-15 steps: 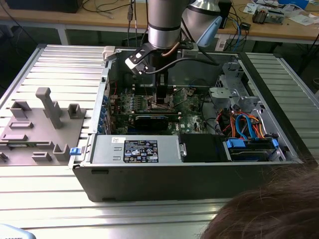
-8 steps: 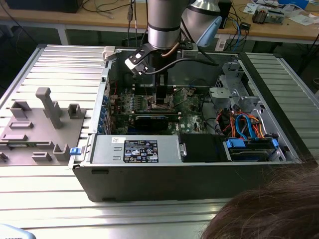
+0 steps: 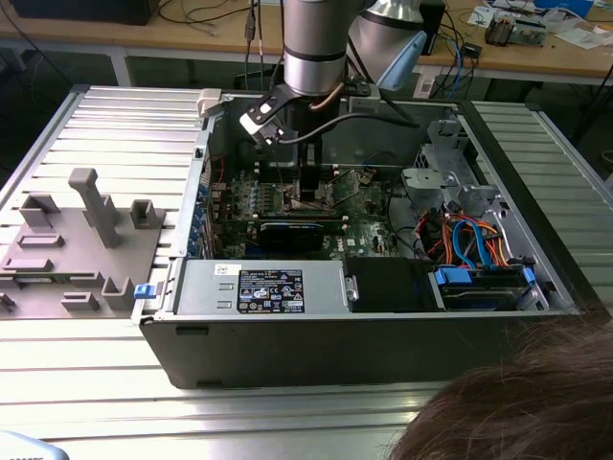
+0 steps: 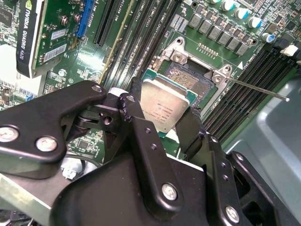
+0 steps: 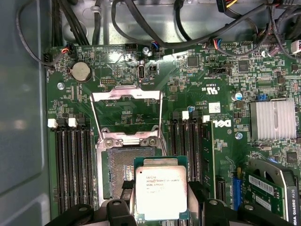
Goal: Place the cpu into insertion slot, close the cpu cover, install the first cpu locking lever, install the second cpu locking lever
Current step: 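Place the cpu into insertion slot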
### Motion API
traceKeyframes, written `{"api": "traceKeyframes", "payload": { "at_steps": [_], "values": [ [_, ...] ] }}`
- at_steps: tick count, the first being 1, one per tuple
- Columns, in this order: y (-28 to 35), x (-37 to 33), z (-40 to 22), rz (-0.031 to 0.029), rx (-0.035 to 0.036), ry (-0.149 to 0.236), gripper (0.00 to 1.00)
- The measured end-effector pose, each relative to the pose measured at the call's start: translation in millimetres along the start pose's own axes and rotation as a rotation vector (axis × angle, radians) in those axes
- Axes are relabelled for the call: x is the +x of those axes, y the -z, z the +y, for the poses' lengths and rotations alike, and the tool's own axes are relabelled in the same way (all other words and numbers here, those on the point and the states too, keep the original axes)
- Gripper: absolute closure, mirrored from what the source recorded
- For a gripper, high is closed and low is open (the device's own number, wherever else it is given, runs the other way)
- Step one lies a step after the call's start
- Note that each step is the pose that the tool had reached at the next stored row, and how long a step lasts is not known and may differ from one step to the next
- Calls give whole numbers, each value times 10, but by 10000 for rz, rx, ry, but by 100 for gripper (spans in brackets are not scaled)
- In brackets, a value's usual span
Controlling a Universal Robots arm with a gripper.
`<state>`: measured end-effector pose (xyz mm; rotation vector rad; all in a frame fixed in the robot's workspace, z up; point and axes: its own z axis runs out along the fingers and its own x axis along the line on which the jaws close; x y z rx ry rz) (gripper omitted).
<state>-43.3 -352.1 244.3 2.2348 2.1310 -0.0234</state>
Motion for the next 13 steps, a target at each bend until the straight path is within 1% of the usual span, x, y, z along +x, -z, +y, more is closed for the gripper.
{"api": "traceKeyframes", "payload": {
  "at_steps": [13],
  "values": [
    [-37,1,-8,-1,1,0,46]
  ]
}}
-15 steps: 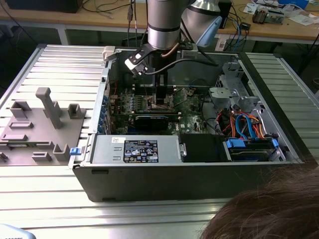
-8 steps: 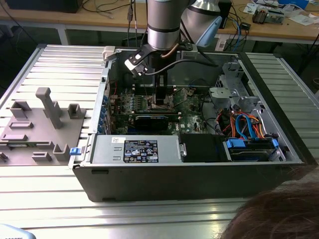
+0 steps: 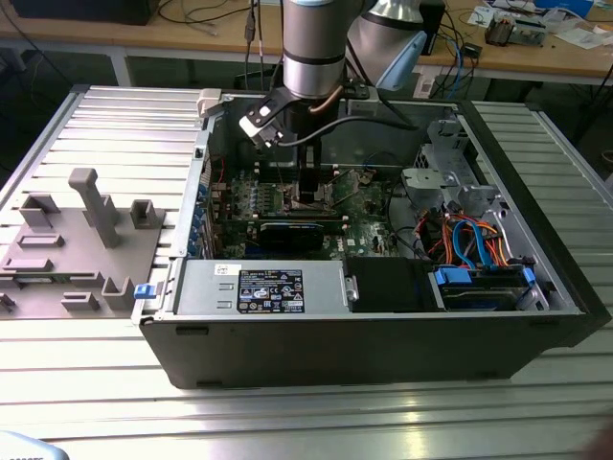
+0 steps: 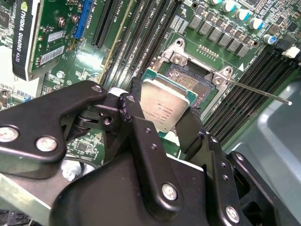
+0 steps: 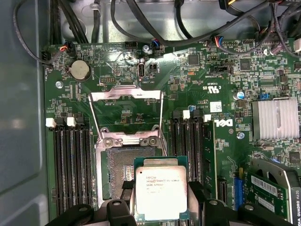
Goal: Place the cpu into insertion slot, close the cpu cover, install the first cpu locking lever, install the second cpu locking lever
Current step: 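Place the cpu into insertion slot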
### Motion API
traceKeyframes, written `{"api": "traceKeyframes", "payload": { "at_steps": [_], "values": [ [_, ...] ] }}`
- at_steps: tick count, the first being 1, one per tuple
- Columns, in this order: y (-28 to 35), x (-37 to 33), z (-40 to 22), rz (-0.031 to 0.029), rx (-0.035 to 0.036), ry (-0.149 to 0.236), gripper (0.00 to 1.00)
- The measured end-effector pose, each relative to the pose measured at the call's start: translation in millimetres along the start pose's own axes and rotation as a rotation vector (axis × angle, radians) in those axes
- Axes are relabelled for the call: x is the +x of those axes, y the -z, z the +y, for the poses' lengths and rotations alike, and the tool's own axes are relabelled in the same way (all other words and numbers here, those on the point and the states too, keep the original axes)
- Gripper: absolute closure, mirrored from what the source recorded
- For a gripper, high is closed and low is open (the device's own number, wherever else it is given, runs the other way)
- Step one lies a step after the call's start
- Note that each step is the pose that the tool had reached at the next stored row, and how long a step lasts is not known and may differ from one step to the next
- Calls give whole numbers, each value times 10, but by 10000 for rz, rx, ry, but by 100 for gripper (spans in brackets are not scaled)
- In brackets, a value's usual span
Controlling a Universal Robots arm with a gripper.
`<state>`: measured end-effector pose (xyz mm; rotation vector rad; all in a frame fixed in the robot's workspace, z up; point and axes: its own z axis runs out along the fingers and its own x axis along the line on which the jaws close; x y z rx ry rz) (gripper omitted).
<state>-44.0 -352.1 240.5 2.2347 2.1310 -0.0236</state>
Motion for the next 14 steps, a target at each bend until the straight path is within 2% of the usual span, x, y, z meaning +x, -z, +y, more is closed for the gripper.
{"api": "traceKeyframes", "payload": {
  "at_steps": [5,8,14],
  "values": [
    [-7,6,-1,3,-1,-2,46],
    [-12,36,-2,9,0,-1,46],
    [-28,66,-4,185,9,-5,46]
  ]
}}
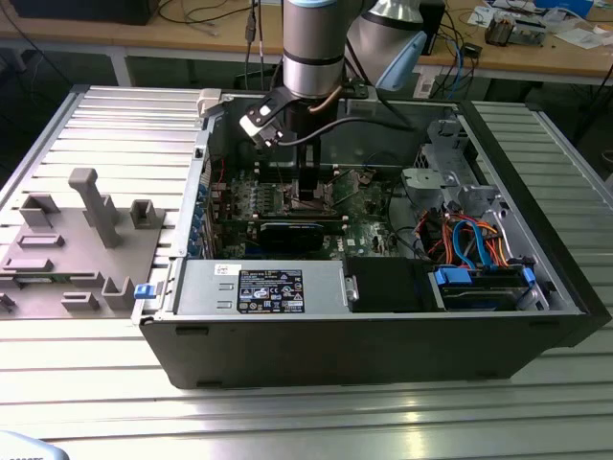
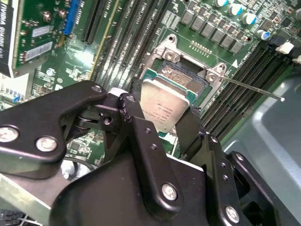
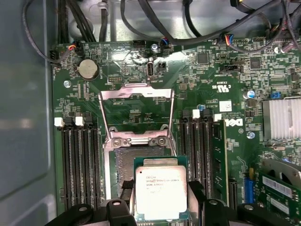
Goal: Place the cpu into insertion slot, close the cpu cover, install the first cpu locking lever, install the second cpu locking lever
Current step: 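Place the cpu into insertion slot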
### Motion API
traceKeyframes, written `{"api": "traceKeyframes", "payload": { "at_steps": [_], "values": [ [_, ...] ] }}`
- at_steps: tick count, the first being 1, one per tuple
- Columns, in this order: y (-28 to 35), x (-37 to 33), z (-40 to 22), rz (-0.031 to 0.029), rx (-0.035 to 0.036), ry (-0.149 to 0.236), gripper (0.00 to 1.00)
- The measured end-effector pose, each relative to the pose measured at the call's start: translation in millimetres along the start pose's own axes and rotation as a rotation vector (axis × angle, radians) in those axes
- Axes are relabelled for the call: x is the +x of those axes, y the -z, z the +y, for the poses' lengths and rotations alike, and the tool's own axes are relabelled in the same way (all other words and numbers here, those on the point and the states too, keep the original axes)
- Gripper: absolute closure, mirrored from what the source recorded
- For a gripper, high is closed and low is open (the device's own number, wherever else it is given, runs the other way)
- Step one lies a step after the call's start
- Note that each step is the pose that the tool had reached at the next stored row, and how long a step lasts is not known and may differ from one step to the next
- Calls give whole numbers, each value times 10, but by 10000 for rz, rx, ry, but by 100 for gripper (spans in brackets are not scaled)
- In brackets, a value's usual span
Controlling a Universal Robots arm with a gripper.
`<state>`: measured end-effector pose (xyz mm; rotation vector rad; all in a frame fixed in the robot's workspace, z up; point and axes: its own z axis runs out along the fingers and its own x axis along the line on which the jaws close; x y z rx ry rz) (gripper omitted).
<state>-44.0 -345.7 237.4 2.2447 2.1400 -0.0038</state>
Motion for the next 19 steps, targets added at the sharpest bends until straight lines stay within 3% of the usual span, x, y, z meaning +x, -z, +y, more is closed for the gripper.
{"api": "traceKeyframes", "payload": {
  "at_steps": [8,9,19],
  "values": [
    [-56,22,-3,10,-2,57,46],
    [-85,31,-4,12,-3,121,46],
    [-117,33,-5,12,-4,136,46]
  ]
}}
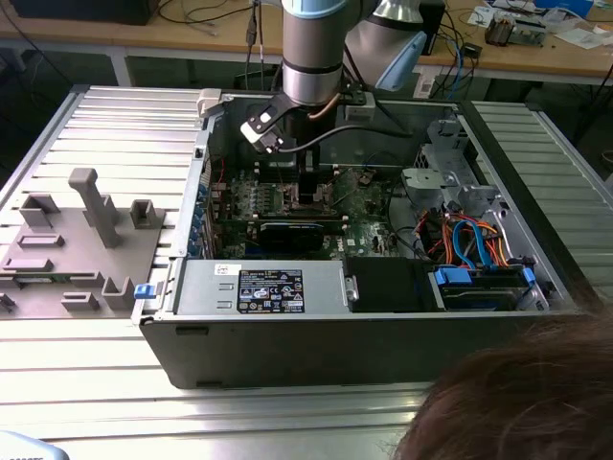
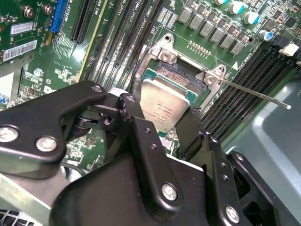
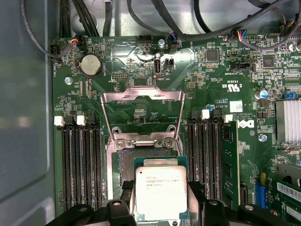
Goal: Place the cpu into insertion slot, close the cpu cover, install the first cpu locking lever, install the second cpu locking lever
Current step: 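Place the cpu into insertion slot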
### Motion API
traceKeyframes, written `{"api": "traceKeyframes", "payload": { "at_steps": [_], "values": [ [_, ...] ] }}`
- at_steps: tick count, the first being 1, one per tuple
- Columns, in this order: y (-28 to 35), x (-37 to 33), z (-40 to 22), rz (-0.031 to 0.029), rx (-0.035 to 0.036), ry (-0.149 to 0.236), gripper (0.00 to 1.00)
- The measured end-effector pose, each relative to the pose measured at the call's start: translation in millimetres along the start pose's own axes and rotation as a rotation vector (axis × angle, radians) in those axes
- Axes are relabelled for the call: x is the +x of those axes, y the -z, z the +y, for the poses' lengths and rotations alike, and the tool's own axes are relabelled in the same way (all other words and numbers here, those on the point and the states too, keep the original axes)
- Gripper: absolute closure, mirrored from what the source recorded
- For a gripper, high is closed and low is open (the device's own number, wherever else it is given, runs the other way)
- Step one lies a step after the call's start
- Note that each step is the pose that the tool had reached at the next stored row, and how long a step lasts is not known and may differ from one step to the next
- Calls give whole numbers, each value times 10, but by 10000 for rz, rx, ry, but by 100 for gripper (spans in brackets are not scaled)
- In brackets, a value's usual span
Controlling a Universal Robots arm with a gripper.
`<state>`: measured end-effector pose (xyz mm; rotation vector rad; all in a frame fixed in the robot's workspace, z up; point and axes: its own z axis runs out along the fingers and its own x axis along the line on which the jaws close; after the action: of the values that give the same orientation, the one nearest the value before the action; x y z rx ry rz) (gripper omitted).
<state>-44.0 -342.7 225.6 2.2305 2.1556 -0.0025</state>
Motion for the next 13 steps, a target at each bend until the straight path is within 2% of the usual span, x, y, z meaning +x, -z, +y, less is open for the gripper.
{"api": "traceKeyframes", "payload": {
  "at_steps": [13],
  "values": [
    [-39,2,-1,1,0,14,46]
  ]
}}
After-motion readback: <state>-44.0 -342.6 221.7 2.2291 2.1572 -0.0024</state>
